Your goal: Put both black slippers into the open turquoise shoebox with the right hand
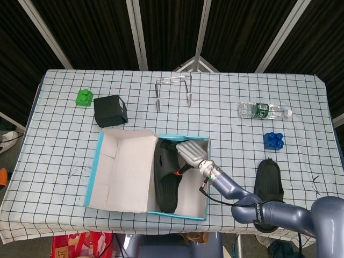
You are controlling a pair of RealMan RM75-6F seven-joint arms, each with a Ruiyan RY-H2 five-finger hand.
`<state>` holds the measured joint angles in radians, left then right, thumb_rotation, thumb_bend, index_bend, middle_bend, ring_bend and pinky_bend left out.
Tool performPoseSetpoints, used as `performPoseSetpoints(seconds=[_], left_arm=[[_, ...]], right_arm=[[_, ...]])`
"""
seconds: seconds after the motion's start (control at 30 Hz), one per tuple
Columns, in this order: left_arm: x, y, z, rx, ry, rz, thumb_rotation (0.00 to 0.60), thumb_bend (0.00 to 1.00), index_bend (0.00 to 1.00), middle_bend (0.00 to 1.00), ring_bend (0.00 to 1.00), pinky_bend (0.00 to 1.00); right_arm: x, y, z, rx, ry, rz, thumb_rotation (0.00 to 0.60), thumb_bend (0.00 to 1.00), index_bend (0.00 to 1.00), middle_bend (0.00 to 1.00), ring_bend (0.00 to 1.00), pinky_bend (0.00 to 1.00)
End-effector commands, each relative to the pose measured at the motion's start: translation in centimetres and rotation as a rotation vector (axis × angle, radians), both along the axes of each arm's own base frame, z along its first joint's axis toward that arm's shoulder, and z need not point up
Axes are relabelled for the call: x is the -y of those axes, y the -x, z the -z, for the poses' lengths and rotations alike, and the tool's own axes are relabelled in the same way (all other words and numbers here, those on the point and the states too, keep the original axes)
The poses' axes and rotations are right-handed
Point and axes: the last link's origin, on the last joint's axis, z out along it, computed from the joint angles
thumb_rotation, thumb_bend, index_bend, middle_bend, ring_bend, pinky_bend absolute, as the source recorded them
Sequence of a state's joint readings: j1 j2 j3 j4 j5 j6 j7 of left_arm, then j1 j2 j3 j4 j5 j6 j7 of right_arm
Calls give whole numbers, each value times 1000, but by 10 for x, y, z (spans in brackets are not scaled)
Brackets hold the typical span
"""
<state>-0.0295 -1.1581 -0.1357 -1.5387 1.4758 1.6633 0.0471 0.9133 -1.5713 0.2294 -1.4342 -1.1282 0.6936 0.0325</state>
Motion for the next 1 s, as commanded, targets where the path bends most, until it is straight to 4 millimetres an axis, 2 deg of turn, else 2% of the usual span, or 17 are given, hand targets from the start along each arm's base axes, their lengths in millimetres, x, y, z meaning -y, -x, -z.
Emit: performPoseSetpoints(seconds=[0.03, 0.43, 0.63, 0.87, 1.0], left_arm=[[0, 0, 0, 0, 0, 0, 600, 643, 236, 61, 28, 97], [0, 0, 0, 2, 1, 1, 600, 643, 236, 61, 28, 97], [0, 0, 0, 1, 2, 3, 600, 643, 236, 61, 28, 97], [1, -1, 0, 2, 3, 4, 600, 643, 236, 61, 28, 97], [1, -1, 0, 2, 5, 3, 600, 643, 237, 61, 28, 97]], right_arm=[[1, -1, -2, 17, 4, 9, 600, 353, 420, 289, 267, 197], [2, 1, -5, 16, -6, 22, 600, 333, 382, 242, 218, 180], [3, 3, -7, -8, -12, 27, 600, 263, 306, 185, 167, 161], [3, 6, -7, -86, -13, 14, 600, 141, 160, 90, 100, 138], [2, 5, -7, -111, -13, 16, 600, 125, 113, 76, 95, 138]])
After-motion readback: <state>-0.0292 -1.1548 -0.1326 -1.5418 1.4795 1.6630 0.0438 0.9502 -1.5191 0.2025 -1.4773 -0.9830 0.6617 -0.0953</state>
